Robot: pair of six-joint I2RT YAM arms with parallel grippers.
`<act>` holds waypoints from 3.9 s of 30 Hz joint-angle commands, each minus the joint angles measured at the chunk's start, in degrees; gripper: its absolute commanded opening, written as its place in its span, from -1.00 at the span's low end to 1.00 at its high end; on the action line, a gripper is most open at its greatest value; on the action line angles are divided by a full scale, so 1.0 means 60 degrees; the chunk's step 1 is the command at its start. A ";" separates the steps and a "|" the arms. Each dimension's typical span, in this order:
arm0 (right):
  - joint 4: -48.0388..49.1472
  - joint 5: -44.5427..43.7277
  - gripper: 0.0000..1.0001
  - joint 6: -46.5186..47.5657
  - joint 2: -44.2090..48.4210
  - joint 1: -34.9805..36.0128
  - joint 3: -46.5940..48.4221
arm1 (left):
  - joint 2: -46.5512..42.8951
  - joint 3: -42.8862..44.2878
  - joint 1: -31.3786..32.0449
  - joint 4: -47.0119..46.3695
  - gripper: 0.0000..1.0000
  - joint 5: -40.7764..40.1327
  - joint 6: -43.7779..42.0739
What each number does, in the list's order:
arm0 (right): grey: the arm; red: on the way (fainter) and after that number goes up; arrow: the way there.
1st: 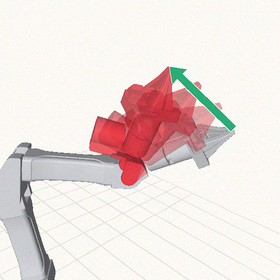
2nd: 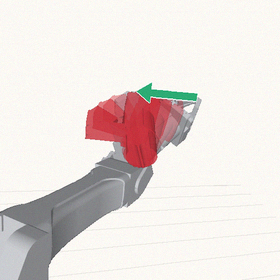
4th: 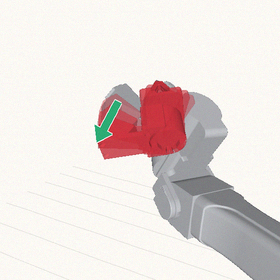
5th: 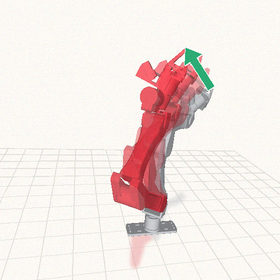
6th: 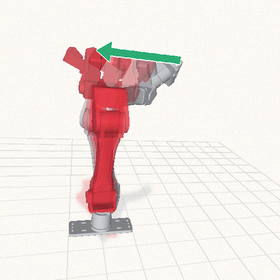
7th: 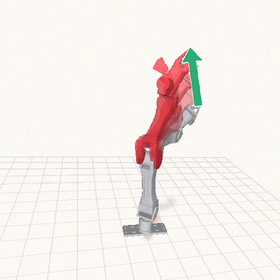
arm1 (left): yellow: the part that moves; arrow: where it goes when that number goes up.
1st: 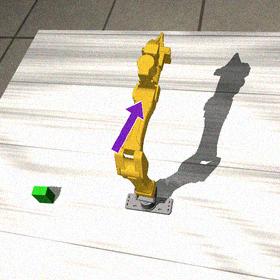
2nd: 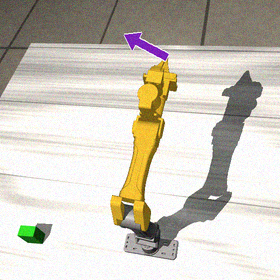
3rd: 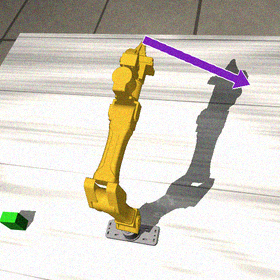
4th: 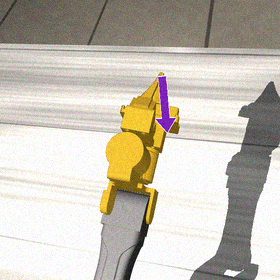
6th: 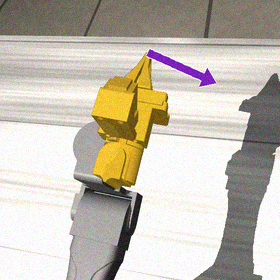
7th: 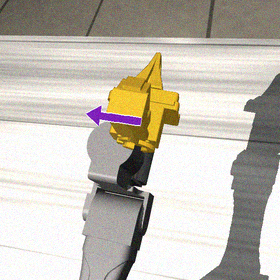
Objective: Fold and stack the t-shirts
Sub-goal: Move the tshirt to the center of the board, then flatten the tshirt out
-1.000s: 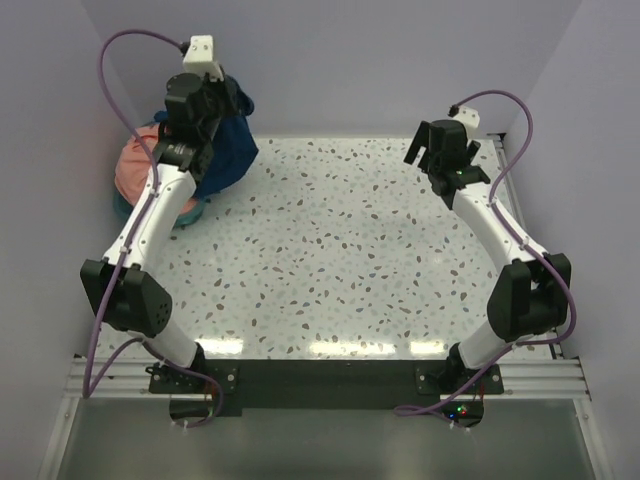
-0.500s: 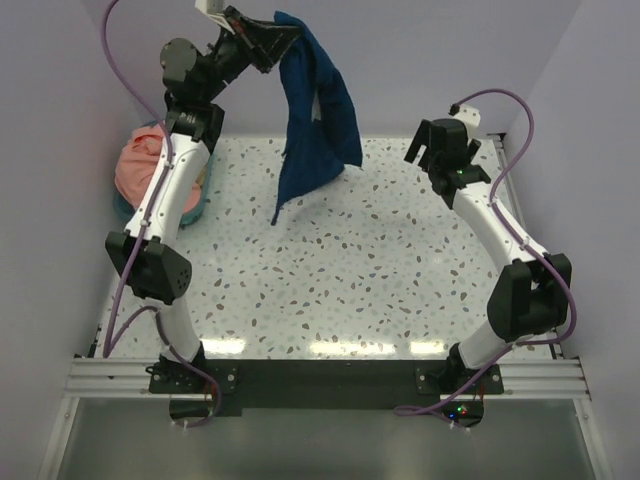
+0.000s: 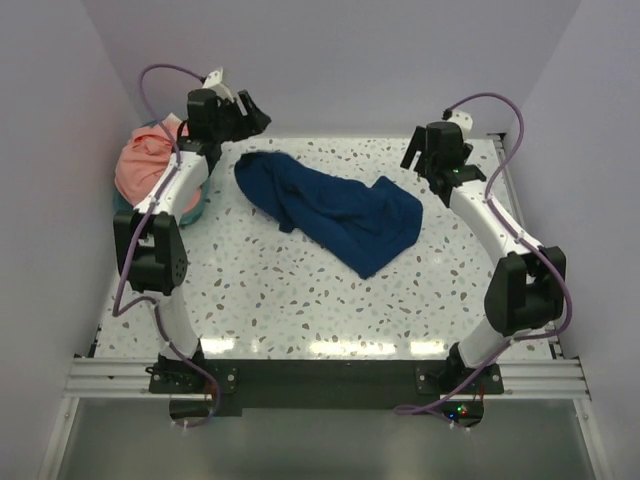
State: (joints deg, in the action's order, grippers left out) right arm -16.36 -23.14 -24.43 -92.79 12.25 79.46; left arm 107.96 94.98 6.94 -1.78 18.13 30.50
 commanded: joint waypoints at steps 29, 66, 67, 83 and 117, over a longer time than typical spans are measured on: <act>-0.3397 0.2273 0.31 -0.0837 -0.3738 -0.0870 0.0629 | 0.3567 0.0956 0.0250 0.5131 0.52 -0.3067 -0.2784; -0.4158 0.3445 0.44 0.0291 -0.5162 -0.1749 0.4440 | 0.1594 -0.0958 0.2109 0.2818 0.65 -0.2496 -0.4263; -0.4158 0.3431 0.44 0.0321 -0.4956 -0.1720 0.3930 | 0.1403 -0.1498 0.2197 0.2555 0.63 -0.2422 -0.4365; -0.3792 0.3827 0.45 0.0131 -0.3489 -0.1427 0.1786 | 0.2264 -0.0933 0.2959 0.2699 0.15 -0.2992 -0.5010; -0.3572 0.5218 -0.66 0.0218 -0.5057 -0.1031 0.2400 | 0.0992 -0.1885 0.1936 0.3081 -1.00 -0.4749 -0.3620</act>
State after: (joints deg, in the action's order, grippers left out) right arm -37.82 6.48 -23.42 -121.75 5.96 91.29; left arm 119.68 83.94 22.50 17.39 -6.15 4.78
